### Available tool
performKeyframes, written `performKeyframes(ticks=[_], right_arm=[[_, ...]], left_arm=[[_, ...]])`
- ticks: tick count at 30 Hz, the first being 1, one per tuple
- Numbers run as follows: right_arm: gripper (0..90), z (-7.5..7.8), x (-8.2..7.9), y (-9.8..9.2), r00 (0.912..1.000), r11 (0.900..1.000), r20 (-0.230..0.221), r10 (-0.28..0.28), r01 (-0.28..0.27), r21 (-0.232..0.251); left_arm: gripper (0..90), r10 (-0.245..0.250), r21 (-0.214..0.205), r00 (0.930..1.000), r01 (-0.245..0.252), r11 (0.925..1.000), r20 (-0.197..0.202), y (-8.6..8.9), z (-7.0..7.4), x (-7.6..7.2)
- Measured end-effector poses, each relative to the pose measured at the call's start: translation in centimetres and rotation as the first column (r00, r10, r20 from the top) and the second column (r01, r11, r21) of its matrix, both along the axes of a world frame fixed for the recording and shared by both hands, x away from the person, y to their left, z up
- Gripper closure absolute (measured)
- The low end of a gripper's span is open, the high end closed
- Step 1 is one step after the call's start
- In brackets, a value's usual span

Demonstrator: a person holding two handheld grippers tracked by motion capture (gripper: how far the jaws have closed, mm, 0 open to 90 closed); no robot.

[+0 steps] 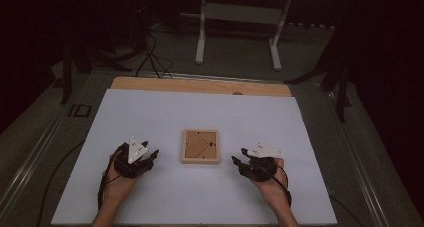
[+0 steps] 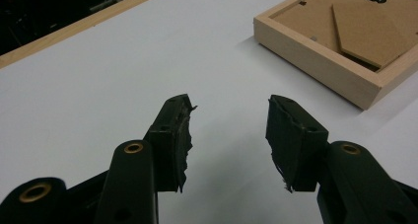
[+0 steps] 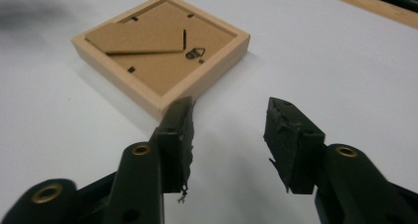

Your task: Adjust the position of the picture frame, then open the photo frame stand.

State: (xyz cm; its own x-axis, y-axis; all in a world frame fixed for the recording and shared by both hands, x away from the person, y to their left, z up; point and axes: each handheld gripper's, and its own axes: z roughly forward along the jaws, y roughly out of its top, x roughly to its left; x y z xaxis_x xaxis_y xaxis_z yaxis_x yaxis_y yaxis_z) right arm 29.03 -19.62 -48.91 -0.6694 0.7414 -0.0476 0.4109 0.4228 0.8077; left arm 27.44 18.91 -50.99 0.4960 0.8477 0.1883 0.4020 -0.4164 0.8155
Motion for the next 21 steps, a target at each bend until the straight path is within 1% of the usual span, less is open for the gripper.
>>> performKeyframes(ticks=[1, 5, 9, 14, 16, 18, 19, 20, 21], right_arm=[[51.6, -0.1, -0.3, -0.3, 1.0, 1.0, -0.001, 0.0, 0.0, -0.002], [49.2, -0.1, -0.8, -1.1, 0.9998, 0.9998, -0.016, -0.007, 0.007, 0.02], [49.5, -0.2, -1.0, -1.5, 0.9997, 0.9995, -0.024, -0.002, 0.002, 0.031], [47.6, -0.1, -1.5, -1.6, 0.9998, 0.999, -0.019, 0.001, 0.0, 0.044], [47.1, 0.0, -1.6, -1.7, 0.9999, 0.9989, -0.016, 0.002, -0.001, 0.046], [47.9, 0.0, -1.8, -1.8, 0.9995, 0.9988, -0.029, -0.009, 0.01, 0.049], [48.1, 0.0, -2.0, -2.0, 0.9994, 0.9984, -0.027, -0.02, 0.021, 0.052], [48.6, 0.0, -2.1, -2.1, 0.9994, 0.9981, -0.028, -0.022, 0.024, 0.057], [48.6, 0.0, -2.1, -2.1, 0.9994, 0.9981, -0.028, -0.022, 0.024, 0.057]], left_arm=[[51.4, -0.001, 0.001, 1.0, 0.001, 1.0, -0.003, 0.0, 0.0, 0.0], [51.6, -0.014, -0.006, 0.9998, 0.013, 0.9999, -0.013, -0.2, 0.0, -0.1], [51.7, -0.021, -0.011, 0.9996, 0.021, 0.9997, -0.017, -0.2, 0.0, -0.1], [51.9, -0.037, -0.039, 0.9987, 0.035, 0.9986, -0.036, -0.7, 0.3, -0.3], [51.9, -0.045, -0.054, 0.9976, 0.042, 0.9977, -0.054, -0.9, 0.4, -0.4], [51.9, -0.047, -0.068, 0.9961, 0.042, 0.9968, -0.074, -1.1, 0.6, -0.6], [51.9, -0.052, -0.069, 0.9957, 0.047, 0.9965, -0.076, -1.2, 0.6, -0.6], [51.9, -0.063, -0.071, 0.9945, 0.057, 0.9958, -0.083, -1.3, 0.8, -0.7], [51.9, -0.063, -0.071, 0.9945, 0.057, 0.9958, -0.083, -1.3, 0.8, -0.7]])
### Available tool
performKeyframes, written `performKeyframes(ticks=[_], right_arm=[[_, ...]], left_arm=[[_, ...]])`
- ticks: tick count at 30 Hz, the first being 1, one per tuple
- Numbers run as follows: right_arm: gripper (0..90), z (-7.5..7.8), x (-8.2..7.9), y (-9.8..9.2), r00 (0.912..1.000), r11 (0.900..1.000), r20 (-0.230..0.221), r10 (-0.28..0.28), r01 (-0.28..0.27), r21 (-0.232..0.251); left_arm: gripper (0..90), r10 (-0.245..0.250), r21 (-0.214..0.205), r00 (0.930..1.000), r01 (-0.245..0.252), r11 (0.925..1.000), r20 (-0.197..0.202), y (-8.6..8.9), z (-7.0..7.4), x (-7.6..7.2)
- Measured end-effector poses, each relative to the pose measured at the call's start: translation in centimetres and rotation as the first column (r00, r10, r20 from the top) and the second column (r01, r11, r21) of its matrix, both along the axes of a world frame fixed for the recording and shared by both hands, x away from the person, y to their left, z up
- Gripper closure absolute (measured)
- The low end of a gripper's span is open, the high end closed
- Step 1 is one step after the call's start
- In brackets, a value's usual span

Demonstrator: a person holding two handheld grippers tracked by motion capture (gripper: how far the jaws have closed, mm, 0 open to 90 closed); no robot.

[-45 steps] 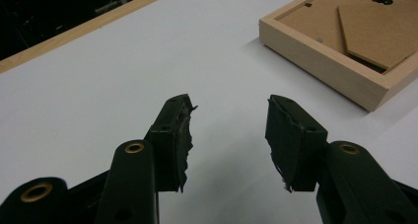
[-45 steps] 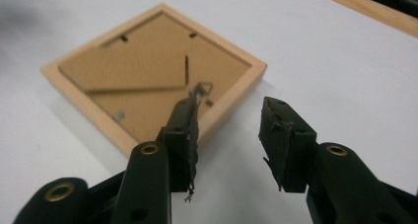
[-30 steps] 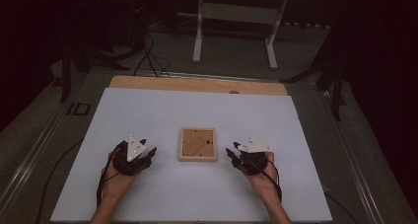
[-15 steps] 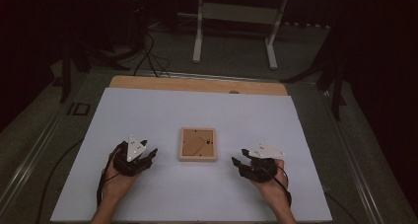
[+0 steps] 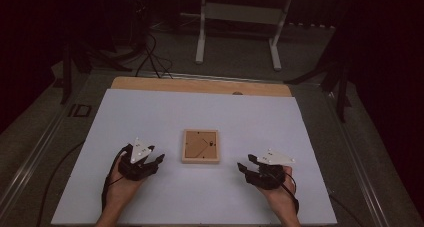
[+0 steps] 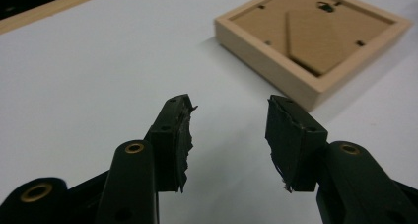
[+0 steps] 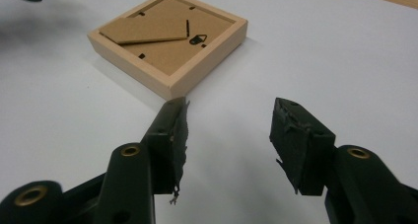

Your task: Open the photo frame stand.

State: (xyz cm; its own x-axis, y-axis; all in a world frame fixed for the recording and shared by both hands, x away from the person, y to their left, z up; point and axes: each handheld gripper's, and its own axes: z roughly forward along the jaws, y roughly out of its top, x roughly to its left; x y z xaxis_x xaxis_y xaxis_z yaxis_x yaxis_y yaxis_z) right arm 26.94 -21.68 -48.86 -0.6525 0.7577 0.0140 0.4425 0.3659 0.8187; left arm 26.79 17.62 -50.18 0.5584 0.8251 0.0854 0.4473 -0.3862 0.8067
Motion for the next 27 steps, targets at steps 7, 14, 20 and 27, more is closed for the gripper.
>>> performKeyframes(ticks=[7, 14, 20, 27], right_arm=[[46.7, -0.3, -0.6, -0.4, 0.9998, 0.9999, -0.012, 0.013, -0.013, -0.009], [49.6, -0.4, -0.8, -0.3, 0.9998, 0.9998, -0.008, 0.016, -0.016, 0.012], [52.3, -1.1, -0.6, 0.1, 0.9989, 0.9993, -0.036, 0.031, -0.03, 0.021], [51.4, -1.5, -0.7, 0.5, 0.9985, 0.999, -0.033, 0.044, -0.044, 0.001]], left_arm=[[53.6, -0.048, -0.061, 0.9979, 0.046, 0.9971, -0.042, -0.8, 1.4, 0.1], [55.8, -0.108, -0.056, 0.9919, 0.104, 0.993, -0.067, -2.3, 2.6, 0.5], [57.9, -0.14, -0.036, 0.9863, 0.137, 0.9899, -0.088, -3.8, 3.1, 1.4], [58.9, -0.164, -0.009, 0.9803, 0.164, 0.9864, -0.11, -5.0, 2.7, 2.4]])
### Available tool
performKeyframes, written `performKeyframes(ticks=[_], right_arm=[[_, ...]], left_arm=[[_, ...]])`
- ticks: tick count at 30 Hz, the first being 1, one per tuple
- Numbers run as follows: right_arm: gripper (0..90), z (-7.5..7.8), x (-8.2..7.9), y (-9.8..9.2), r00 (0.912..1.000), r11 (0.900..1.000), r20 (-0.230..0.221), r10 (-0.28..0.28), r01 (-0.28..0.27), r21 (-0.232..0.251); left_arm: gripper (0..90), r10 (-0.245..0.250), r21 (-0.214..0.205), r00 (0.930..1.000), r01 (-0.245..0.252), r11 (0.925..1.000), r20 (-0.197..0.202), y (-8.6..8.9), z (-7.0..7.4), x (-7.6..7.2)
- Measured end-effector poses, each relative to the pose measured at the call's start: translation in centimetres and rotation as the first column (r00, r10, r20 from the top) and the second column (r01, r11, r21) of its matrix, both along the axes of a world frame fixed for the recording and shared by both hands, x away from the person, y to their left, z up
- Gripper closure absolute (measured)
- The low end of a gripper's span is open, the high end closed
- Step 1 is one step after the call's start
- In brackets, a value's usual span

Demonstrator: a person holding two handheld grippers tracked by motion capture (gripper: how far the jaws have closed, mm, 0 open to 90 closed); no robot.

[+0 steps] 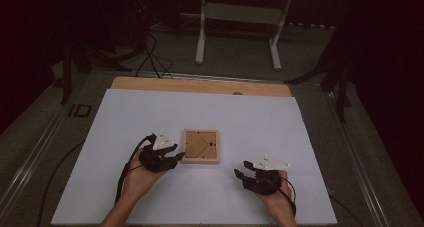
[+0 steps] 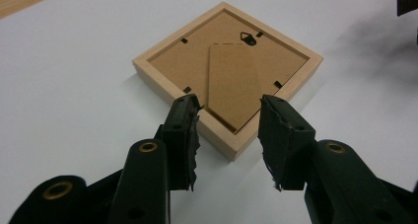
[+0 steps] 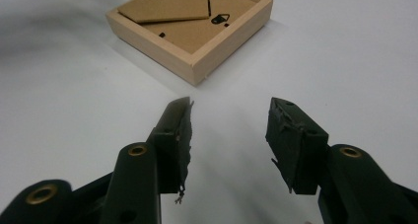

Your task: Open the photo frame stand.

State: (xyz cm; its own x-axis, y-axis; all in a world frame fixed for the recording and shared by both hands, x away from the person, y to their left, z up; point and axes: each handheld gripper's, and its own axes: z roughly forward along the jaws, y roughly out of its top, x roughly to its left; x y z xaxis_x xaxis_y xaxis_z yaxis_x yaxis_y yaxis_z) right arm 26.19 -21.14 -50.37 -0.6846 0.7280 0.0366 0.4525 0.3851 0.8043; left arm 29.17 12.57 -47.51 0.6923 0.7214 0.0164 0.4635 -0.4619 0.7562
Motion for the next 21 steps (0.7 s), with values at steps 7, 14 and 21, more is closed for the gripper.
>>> performKeyframes(ticks=[7, 14, 21], right_arm=[[51.3, -0.1, -0.2, 0.3, 0.9999, 1.0, 0.011, 0.007, -0.007, -0.006], [50.7, -0.2, -0.1, 0.2, 1.0, 1.0, 0.006, 0.007, -0.007, -0.004], [50.9, -0.2, -0.2, 0.2, 0.9999, 1.0, 0.012, 0.008, -0.007, -0.005]], left_arm=[[58.6, 0.001, 0.022, 0.9997, -0.001, 0.9998, -0.024, -1.2, -0.5, 1.1], [56.7, -0.017, 0.049, 0.9985, 0.02, 0.9986, -0.051, -2.6, -1.2, 2.3], [54.5, -0.012, 0.056, 0.9981, 0.015, 0.9983, -0.06, -3.4, -1.8, 2.8]])
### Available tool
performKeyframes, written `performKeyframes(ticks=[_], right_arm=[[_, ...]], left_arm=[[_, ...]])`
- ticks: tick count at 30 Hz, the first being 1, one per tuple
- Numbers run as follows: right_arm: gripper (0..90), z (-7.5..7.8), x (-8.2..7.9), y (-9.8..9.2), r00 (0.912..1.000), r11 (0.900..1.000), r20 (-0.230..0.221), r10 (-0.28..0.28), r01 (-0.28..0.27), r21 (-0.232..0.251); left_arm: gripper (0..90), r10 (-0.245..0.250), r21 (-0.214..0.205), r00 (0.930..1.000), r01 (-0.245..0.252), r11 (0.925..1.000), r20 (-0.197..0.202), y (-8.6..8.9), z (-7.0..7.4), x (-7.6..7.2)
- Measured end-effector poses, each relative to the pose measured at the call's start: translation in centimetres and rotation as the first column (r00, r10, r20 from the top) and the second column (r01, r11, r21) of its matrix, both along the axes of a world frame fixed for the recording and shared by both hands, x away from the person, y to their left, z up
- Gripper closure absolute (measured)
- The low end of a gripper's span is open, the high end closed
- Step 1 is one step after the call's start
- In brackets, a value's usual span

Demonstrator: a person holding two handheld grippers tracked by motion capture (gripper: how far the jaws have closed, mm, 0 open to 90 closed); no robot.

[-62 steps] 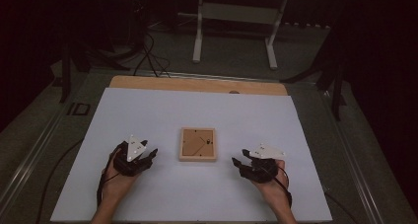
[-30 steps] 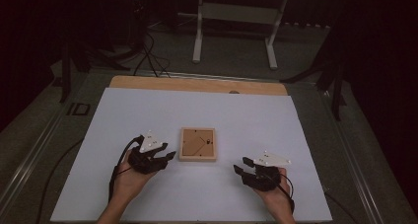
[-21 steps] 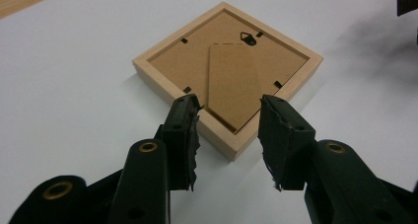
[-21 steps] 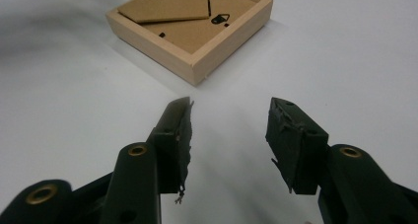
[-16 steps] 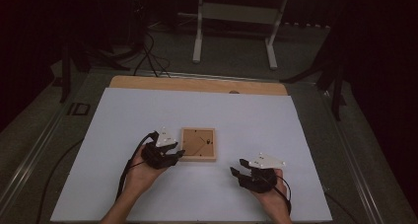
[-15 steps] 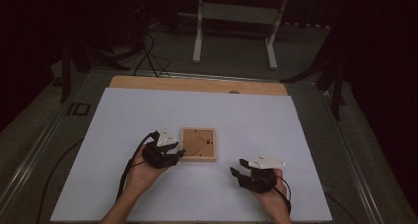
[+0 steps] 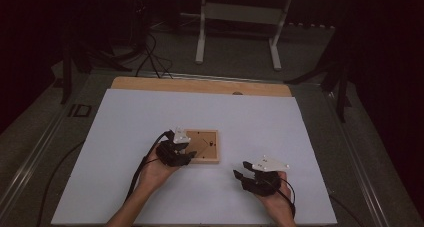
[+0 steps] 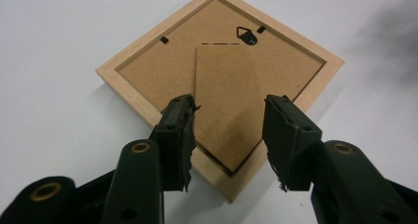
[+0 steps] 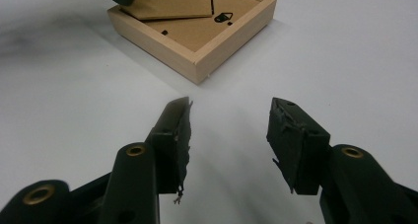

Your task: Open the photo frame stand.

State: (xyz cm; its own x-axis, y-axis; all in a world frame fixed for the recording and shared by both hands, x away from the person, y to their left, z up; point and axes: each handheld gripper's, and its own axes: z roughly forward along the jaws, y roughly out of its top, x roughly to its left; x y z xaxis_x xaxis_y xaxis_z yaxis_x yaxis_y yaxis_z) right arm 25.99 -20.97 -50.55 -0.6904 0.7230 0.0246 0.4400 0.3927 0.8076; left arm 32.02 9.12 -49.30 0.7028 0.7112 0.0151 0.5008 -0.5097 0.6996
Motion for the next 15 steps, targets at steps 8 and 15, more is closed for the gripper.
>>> performKeyframes(ticks=[8, 15], right_arm=[[60.8, 0.2, -0.1, 0.3, 0.9997, 0.9999, 0.022, 0.007, -0.008, 0.013], [74.4, 0.3, 0.6, 1.2, 0.9992, 0.9997, 0.035, 0.021, -0.021, -0.01]], left_arm=[[53.9, -0.007, 0.015, 1.0, 0.007, 0.9999, -0.002, -0.6, -0.7, 0.4], [52.2, -0.011, 0.008, 0.9999, 0.011, 0.9999, -0.002, -0.9, -0.8, 0.6]])
